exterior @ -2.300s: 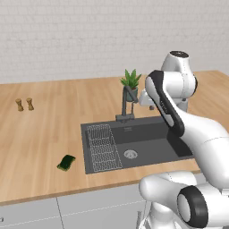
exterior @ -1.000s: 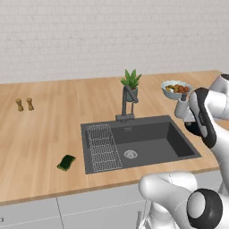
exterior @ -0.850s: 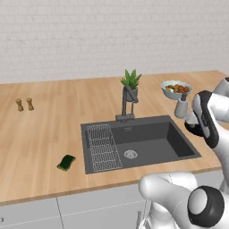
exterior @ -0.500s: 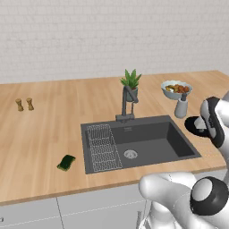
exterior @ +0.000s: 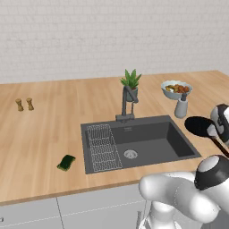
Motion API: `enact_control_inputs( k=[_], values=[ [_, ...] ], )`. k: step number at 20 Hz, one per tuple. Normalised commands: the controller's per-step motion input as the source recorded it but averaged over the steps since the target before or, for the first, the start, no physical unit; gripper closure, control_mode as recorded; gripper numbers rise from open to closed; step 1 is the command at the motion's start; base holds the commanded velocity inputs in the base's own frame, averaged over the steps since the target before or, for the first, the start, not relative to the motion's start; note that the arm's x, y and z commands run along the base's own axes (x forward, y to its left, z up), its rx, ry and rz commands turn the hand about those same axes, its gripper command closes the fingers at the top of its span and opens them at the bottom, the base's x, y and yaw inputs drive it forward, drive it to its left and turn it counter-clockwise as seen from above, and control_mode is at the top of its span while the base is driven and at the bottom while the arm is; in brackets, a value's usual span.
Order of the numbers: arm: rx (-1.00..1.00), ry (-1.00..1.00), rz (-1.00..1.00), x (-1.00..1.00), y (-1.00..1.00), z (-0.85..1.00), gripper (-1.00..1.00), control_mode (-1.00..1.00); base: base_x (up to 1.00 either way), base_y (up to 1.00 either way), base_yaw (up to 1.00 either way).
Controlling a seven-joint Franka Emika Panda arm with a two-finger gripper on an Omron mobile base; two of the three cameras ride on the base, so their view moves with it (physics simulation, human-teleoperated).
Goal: Pick the pan and sponge and place them into the sink. Then turn on the water.
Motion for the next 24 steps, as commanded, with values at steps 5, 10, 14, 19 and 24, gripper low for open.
enact_control_inputs(
  k=[5, 10, 14, 19, 24],
  values=[
    [0.00, 0.07, -0.04, 0.00, -0.62, -0.38, -1.00, -1.00, 0.00, 0.00, 0.00],
    [0.00, 0.02, 0.00, 0.09, -0.40, -0.37, -1.00, -1.00, 0.00, 0.00, 0.00],
    [0.00, 0.00, 0.00, 0.17, -0.35, -0.33, -1.00, -1.00, 0.00, 0.00, 0.00],
    [0.00, 0.00, 0.00, 0.26, -0.30, -0.35, -1.00, -1.00, 0.00, 0.00, 0.00],
    [0.00, 0.00, 0.00, 0.38, -0.12, -0.28, -1.00, -1.00, 0.00, 0.00, 0.00]
  ],
)
